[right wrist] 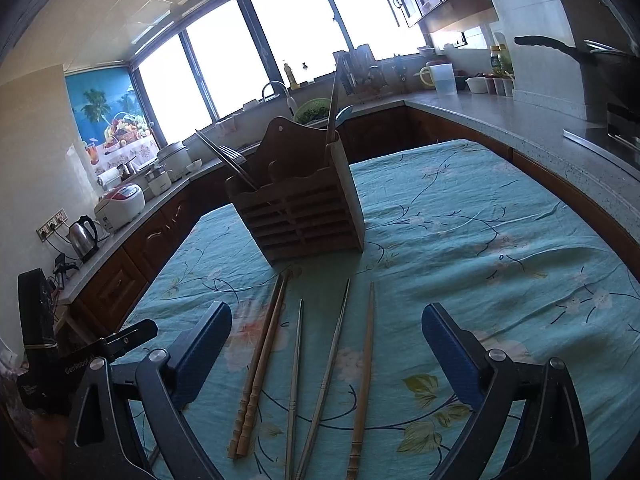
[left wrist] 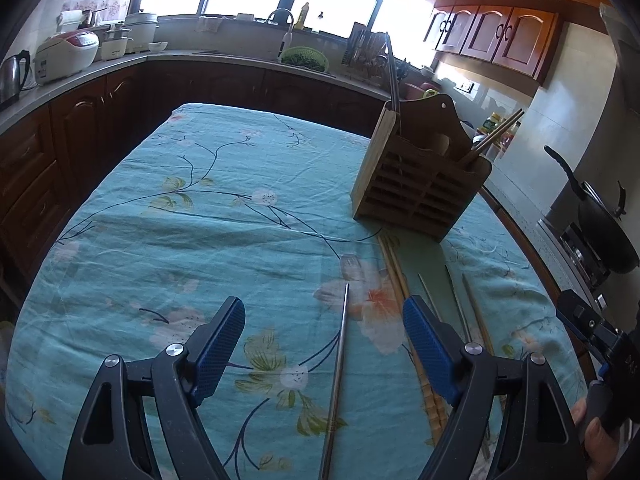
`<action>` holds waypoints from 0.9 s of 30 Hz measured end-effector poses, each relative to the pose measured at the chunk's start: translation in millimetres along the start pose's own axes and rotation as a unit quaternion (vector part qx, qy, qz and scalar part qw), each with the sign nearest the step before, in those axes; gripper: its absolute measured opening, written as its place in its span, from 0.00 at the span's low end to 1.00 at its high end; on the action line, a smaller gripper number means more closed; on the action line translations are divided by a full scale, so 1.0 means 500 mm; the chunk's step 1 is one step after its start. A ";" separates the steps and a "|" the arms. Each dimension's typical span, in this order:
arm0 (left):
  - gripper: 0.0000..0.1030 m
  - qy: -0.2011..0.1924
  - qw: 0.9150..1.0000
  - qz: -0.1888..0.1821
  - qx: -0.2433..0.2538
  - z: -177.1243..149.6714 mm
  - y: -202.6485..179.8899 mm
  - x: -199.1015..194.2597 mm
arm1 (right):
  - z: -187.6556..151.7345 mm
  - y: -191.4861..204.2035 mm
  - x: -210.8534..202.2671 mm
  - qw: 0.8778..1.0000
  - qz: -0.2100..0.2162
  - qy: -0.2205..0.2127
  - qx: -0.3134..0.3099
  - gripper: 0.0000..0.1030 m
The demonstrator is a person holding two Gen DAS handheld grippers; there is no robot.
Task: Organize utensils
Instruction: 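Move both open tools down to the loose chopsticks on the cloth, then grasp a thin metal chopstick with the right tool while the left tool grasps another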
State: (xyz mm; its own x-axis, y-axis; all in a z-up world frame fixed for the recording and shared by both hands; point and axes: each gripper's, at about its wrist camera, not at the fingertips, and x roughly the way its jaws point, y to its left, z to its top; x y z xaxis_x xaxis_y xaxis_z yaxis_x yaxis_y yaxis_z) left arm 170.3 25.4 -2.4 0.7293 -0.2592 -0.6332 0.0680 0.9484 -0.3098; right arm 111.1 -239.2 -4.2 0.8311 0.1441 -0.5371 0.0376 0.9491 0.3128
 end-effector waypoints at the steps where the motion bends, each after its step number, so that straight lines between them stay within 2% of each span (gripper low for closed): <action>1: 0.78 0.005 1.000 -0.001 0.004 -0.001 -0.002 0.004 | 0.000 0.001 0.004 1.000 0.000 0.003 0.000 0.93; 4: 0.78 0.019 1.000 0.002 0.015 -0.001 -0.012 0.023 | -0.002 0.001 0.019 1.000 -0.002 0.013 -0.001 0.84; 9: 0.76 0.041 0.999 0.002 0.025 0.002 -0.024 0.052 | 0.000 0.003 0.057 0.999 -0.009 0.044 -0.007 0.61; 12: 0.65 0.062 0.997 0.000 0.037 0.007 -0.034 0.076 | 0.003 0.004 0.083 0.998 -0.006 0.061 -0.009 0.51; 14: 0.54 0.080 0.996 0.001 0.050 0.014 -0.041 0.097 | 0.006 0.006 0.100 0.997 -0.006 0.072 -0.013 0.46; 15: 0.52 0.088 0.994 0.003 0.058 0.018 -0.046 0.108 | 0.008 0.006 0.110 0.997 -0.005 0.078 -0.013 0.45; 19: 0.35 0.115 0.990 0.006 0.078 0.032 -0.058 0.148 | 0.016 0.007 0.156 0.994 -0.010 0.105 -0.021 0.38; 21: 0.33 0.127 0.988 0.009 0.083 0.039 -0.063 0.171 | 0.018 0.007 0.182 0.992 -0.018 0.118 -0.028 0.35; 27: 0.20 0.148 0.984 0.012 0.098 0.045 -0.074 0.222 | 0.025 0.003 0.255 0.987 -0.038 0.152 -0.042 0.23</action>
State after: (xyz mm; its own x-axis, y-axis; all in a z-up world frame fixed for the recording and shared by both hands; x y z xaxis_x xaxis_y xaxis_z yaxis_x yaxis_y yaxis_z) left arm 264.2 -34.2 -45.3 0.5037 -0.2515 -0.8264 0.2042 0.9642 -0.1690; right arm 224.0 -223.0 -62.5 0.6228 0.1360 -0.7705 0.0370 0.9785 0.2027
